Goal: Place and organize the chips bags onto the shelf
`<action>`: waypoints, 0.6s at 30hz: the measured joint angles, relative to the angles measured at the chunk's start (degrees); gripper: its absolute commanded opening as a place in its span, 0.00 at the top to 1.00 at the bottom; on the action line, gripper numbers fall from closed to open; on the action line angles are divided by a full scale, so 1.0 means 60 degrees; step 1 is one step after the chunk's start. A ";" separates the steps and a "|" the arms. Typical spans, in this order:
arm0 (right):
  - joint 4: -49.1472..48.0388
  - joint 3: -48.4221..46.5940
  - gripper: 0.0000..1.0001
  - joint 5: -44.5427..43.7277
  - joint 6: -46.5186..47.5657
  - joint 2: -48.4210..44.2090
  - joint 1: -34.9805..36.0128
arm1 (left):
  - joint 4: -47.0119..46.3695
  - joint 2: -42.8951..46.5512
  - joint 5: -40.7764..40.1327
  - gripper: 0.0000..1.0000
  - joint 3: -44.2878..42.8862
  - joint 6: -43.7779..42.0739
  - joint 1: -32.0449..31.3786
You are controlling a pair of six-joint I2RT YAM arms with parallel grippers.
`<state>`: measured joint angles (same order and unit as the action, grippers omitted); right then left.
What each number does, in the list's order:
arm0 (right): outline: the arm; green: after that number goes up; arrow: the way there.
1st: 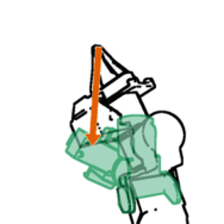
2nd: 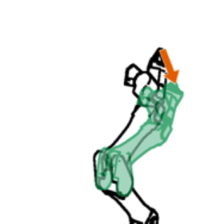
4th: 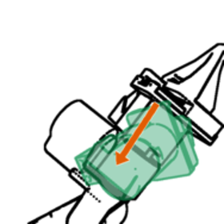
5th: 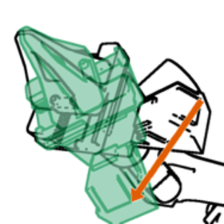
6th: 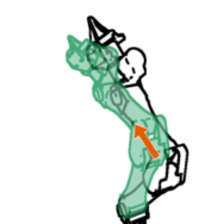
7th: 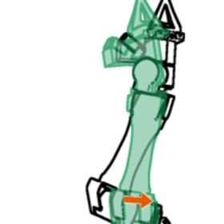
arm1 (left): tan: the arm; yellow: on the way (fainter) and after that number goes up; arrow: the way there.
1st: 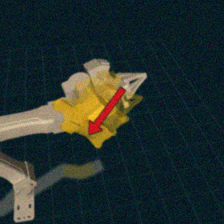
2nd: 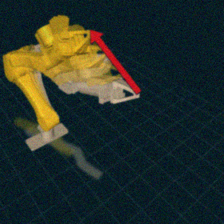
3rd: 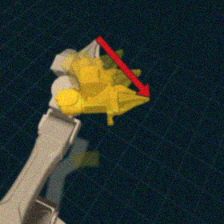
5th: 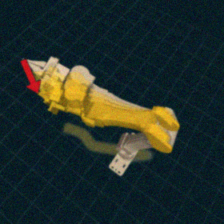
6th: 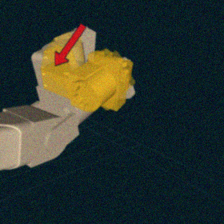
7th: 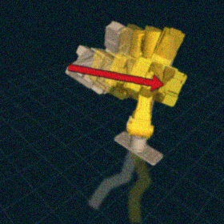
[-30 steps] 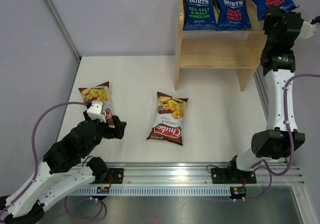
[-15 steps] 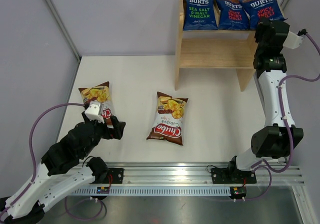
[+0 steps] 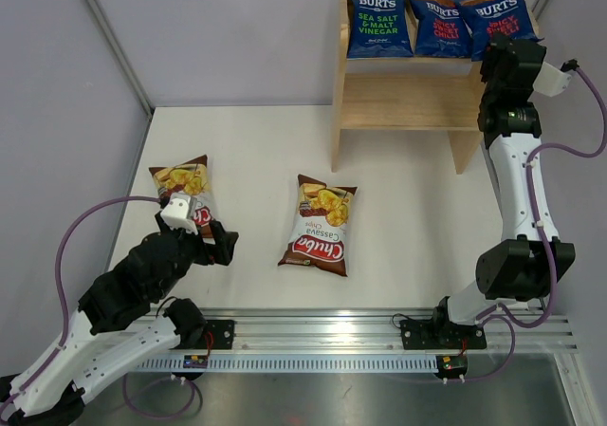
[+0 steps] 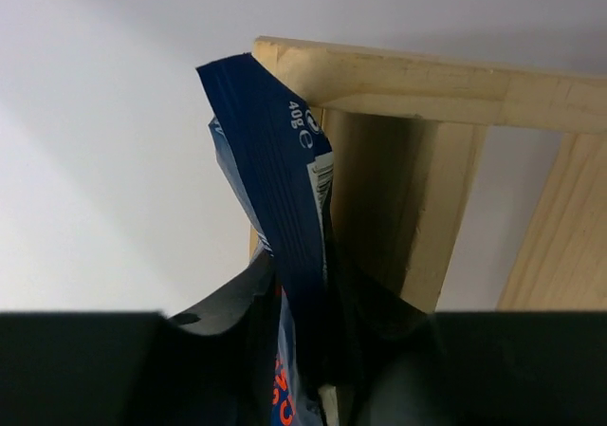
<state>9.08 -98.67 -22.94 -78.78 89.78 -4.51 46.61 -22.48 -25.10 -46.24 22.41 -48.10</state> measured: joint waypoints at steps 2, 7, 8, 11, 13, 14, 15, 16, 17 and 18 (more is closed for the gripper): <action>0.0076 0.0000 0.54 -0.0029 -0.0033 0.0000 0.0069 | 0.0000 0.0000 0.0000 0.01 0.0000 -0.0004 0.0000; 0.0262 -0.0204 0.42 -0.0215 -0.0084 0.0000 0.0248 | 0.0000 0.0000 0.0000 0.01 0.0000 -0.0004 0.0000; 0.0401 -0.0324 0.41 -0.0266 -0.0036 0.0000 0.0262 | 0.0000 0.0004 0.0000 0.01 0.0000 -0.0004 0.0000; 0.0878 -0.0754 0.41 -0.0382 0.0291 0.0029 0.0273 | 0.0000 0.0004 0.0000 0.01 0.0000 -0.0004 0.0000; 0.1282 -0.1198 0.40 -0.0499 0.0619 0.0098 0.0273 | 0.0000 0.0004 0.0004 0.01 0.0000 -0.0004 0.0000; 0.1501 -0.1435 0.40 -0.0517 0.0776 0.0138 0.0273 | 0.0000 0.0004 0.0004 0.01 0.0000 -0.0004 0.0000; 0.1716 -0.1661 0.40 -0.0525 0.0918 0.0178 0.0273 | 0.0000 0.0004 0.0004 0.01 0.0000 -0.0004 0.0000; 0.1861 -0.1843 0.40 -0.0521 0.1056 0.0208 0.0270 | 0.0000 0.0004 0.0004 0.01 0.0000 -0.0004 0.0000; 0.2000 -0.1956 0.41 -0.0514 0.1169 0.0211 0.0248 | 0.0000 0.0007 0.0004 0.01 0.0000 -0.0004 0.0000; 0.2127 -0.2011 0.45 -0.0492 0.1249 0.0208 0.0219 | 0.0000 0.0022 0.0004 0.01 0.0000 -0.0004 0.0000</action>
<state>21.85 -110.74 -25.89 -71.29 91.02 -3.20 46.61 -22.35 -25.08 -46.24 22.39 -48.10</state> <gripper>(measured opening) 0.595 0.988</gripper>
